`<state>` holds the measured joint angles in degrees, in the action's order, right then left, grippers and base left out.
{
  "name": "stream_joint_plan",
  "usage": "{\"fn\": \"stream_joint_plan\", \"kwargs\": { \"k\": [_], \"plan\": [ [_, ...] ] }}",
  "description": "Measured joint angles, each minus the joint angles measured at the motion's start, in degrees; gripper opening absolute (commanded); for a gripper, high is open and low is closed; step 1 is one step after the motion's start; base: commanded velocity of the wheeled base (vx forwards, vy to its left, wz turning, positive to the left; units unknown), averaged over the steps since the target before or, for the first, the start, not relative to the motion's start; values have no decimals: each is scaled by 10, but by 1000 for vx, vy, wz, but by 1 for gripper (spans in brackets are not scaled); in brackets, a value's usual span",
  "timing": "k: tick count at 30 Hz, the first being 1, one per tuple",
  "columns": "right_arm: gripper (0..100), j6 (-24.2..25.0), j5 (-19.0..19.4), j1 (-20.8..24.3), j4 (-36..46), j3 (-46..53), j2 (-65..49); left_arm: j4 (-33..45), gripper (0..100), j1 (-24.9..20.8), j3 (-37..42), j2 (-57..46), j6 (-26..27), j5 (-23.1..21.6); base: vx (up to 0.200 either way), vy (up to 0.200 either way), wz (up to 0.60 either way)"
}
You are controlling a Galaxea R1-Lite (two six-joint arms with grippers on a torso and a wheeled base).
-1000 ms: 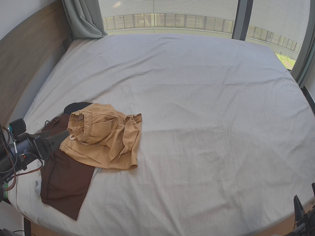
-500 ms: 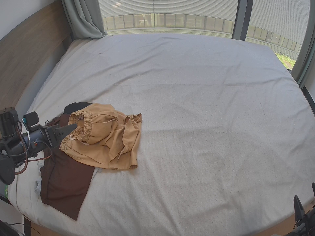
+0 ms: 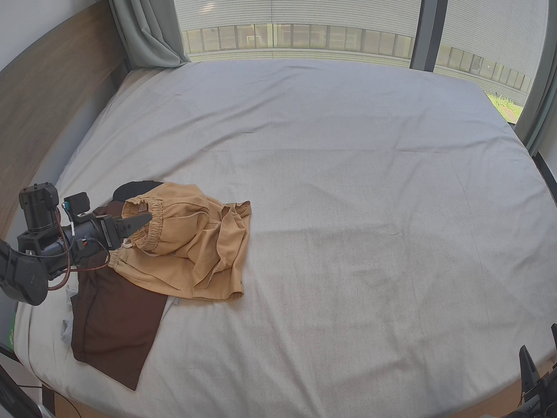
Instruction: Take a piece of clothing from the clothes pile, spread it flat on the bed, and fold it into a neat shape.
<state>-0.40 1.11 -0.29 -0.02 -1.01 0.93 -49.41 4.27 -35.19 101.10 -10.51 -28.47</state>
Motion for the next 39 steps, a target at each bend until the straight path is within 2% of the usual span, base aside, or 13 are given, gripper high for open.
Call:
{"fn": "stream_joint_plan", "kwargs": {
  "k": [23, 39],
  "plan": [
    [100, 0, 0, 1, 0, 0, 0, -53, 100, -31, -87, 137, -7, 6, 0, 0, 0],
    [100, 0, 0, 1, 0, 0, 0, -72, 100, -47, -135, 180, -29, 7, 0, 0, 0]
  ]
}}
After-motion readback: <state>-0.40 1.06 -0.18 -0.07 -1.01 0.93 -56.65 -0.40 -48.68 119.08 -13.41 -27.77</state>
